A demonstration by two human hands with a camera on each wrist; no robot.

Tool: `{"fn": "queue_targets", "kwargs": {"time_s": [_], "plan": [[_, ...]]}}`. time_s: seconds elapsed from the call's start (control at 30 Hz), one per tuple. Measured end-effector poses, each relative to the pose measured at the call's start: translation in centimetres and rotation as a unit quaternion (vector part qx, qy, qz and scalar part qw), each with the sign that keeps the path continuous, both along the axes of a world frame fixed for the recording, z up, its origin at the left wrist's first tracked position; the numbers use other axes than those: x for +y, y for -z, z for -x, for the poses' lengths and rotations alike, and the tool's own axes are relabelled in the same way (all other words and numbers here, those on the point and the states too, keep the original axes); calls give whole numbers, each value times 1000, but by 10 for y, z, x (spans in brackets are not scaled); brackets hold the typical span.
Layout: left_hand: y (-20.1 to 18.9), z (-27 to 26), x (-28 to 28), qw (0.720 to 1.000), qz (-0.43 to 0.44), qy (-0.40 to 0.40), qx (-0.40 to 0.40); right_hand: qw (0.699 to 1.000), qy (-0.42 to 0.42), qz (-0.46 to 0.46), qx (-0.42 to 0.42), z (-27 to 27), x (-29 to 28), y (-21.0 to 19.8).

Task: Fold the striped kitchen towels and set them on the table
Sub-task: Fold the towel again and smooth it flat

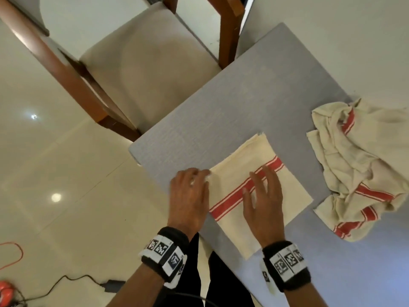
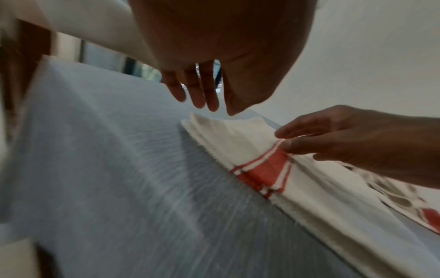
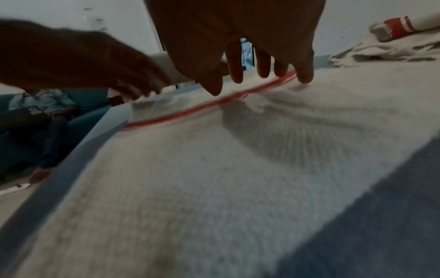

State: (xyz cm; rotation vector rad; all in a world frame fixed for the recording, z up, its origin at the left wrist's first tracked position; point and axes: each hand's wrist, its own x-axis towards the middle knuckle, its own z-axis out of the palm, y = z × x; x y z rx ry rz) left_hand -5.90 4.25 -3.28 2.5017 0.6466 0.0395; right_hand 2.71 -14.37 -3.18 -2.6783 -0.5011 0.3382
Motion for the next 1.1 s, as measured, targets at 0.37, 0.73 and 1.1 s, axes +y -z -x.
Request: {"fn": "queue_targets", "kwargs": {"time_s": [0.37, 0.73, 1.1], "plan": [[41, -116, -29, 887, -5, 461, -20, 989, 111, 96, -12, -9, 11, 35], [41, -106, -21, 904, -125, 408, 18, 947, 302, 109, -12, 8, -84, 39], [54, -42, -28, 935, -139, 323, 32, 982, 160, 96, 0, 91, 5, 41]]}}
